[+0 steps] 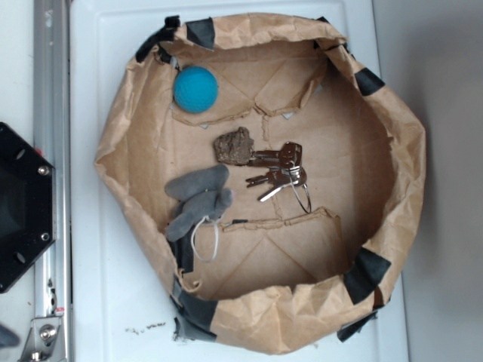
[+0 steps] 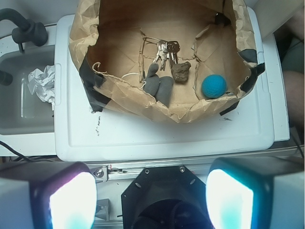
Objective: Grab the silver keys.
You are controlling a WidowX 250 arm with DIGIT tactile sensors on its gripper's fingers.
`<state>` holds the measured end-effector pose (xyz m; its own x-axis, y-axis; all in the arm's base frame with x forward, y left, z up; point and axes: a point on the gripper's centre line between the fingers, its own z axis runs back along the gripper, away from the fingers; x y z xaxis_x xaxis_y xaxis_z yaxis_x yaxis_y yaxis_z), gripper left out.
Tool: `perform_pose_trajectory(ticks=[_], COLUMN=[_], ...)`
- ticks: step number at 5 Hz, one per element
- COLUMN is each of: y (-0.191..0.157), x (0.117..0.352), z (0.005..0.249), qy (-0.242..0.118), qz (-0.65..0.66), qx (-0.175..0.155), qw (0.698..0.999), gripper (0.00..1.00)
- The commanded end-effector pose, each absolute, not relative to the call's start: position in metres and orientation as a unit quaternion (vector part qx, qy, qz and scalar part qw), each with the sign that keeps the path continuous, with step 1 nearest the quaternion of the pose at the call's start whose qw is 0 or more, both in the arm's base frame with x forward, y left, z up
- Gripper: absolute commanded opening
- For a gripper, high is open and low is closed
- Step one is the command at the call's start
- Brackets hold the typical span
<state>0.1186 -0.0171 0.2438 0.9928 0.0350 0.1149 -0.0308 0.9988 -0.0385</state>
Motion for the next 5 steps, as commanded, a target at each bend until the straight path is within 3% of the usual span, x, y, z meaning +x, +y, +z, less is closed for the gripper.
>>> perform_pose_trajectory(ticks=[1,2,3,5], y=[-0.017,-0.024,-0.030,-0.016], x=[0.119,0.164,0.205,0.240], z=[0.244,0.233,0.220,0.195], qy=[-0.058,-0.131,-0.103,-0.090], qz=[0.016,-0.032,-0.154,-0.328], qx=[-0.018,0.000,-0.026,-0.048], qw=[0.998,0.991,0.982,0.939], gripper=[1.00,1.00,1.00,1.00])
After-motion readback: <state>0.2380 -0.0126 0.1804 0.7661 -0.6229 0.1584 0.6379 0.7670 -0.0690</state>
